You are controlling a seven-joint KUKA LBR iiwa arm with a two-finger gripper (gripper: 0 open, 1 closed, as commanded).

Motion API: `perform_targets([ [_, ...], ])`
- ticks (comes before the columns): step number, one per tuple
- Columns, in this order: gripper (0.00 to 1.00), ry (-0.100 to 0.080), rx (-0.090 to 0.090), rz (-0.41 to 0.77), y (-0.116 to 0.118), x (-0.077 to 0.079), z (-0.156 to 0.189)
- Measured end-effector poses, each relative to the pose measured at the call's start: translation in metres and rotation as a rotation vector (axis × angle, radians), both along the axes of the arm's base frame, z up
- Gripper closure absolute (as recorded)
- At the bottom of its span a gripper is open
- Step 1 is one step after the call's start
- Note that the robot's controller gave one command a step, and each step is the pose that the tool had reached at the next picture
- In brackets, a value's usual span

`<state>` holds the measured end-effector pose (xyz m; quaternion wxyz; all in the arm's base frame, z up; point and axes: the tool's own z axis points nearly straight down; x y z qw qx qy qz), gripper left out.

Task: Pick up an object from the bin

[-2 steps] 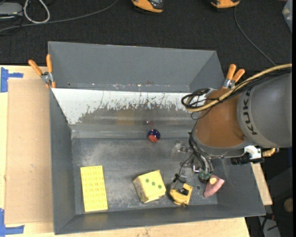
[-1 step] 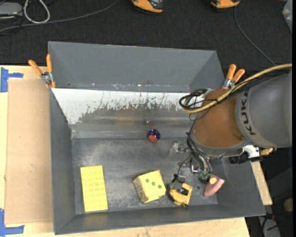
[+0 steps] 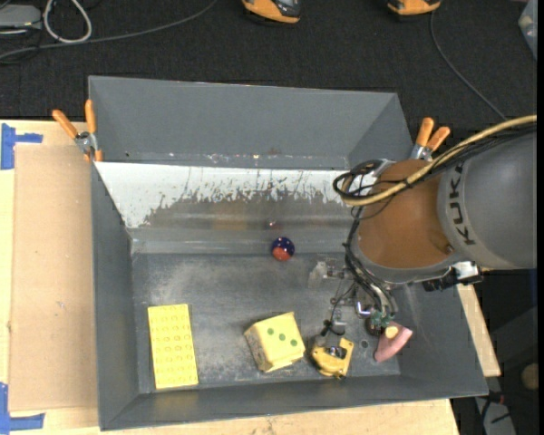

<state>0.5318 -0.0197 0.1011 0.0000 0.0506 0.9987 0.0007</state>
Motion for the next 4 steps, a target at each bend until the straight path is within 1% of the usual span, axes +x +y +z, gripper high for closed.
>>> perform_targets([
  [1,0.0,0.002,-0.001,-0.012,0.053,-0.035,-0.019],
  [2,0.0,0.001,0.001,0.031,0.101,-0.047,-0.025],
  [3,0.0,0.002,0.0,0.019,0.099,-0.05,-0.026],
  [4,1.0,0.003,0.001,0.162,0.113,-0.058,0.001],
])
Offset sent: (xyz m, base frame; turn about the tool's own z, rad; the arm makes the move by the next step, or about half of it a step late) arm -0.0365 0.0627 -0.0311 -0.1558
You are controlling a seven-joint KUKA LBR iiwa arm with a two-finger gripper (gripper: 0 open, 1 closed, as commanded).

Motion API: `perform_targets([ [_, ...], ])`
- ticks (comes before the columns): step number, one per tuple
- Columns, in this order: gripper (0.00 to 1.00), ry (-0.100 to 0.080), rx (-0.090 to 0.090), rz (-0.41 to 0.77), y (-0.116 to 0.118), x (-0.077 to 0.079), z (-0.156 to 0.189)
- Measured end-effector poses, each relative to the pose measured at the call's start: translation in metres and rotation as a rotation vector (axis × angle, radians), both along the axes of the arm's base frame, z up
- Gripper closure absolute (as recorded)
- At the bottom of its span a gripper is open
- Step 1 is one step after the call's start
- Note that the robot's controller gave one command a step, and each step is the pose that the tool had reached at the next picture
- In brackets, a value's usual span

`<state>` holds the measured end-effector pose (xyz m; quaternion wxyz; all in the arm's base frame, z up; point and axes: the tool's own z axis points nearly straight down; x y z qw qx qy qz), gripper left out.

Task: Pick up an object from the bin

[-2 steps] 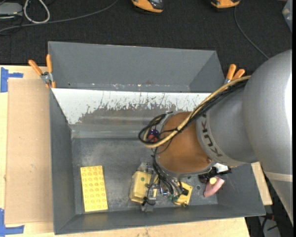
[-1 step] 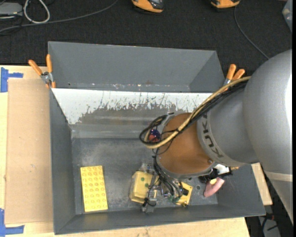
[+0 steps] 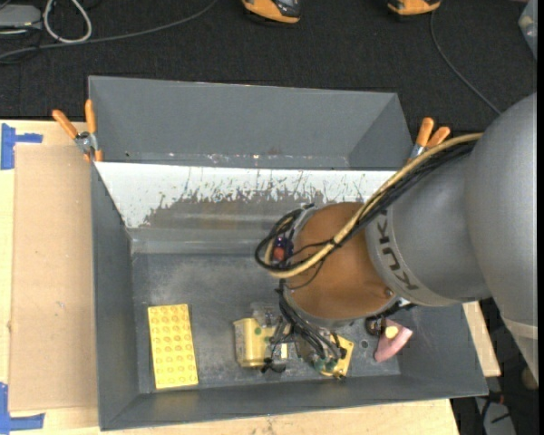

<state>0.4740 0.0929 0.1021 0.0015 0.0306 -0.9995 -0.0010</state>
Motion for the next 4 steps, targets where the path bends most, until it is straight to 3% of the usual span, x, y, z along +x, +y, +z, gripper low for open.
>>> perform_targets([
  [1,1.0,0.0,0.0,0.0,0.0,0.0,0.0],
  [2,1.0,0.005,-0.001,-0.052,-0.01,0.014,0.072],
  [3,1.0,0.01,-0.002,-0.041,-0.005,0.021,0.11],
  [4,1.0,0.0,0.0,0.118,-0.019,0.017,0.074],
])
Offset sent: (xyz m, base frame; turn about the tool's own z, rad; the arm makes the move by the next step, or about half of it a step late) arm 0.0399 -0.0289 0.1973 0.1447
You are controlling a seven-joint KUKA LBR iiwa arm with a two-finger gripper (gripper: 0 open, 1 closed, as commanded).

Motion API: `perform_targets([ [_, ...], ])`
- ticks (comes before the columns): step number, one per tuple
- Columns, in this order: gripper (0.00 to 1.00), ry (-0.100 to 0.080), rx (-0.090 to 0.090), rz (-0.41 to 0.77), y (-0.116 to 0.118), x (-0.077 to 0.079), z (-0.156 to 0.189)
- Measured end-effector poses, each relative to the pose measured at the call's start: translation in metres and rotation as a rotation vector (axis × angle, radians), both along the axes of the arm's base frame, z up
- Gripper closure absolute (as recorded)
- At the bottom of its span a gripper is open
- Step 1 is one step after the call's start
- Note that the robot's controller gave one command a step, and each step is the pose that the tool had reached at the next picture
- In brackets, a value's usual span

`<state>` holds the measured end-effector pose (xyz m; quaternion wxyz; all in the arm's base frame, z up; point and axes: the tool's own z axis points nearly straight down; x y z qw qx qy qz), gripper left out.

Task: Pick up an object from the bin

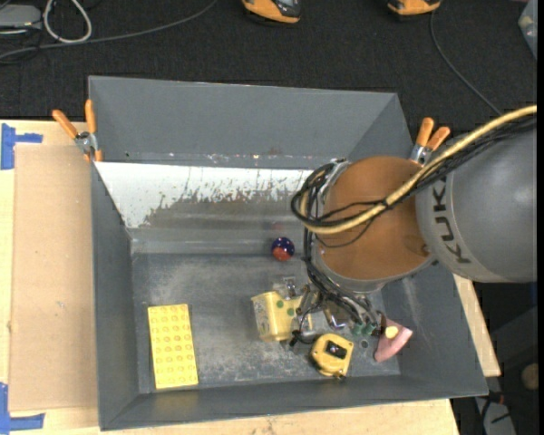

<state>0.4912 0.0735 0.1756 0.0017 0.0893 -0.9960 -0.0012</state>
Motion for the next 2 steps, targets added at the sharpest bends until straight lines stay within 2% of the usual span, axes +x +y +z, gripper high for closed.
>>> perform_targets([
  [1,1.0,0.009,-0.001,-0.025,-0.008,0.005,-0.025],
  [2,1.0,0.012,-0.002,-0.034,-0.001,0.006,0.019],
])
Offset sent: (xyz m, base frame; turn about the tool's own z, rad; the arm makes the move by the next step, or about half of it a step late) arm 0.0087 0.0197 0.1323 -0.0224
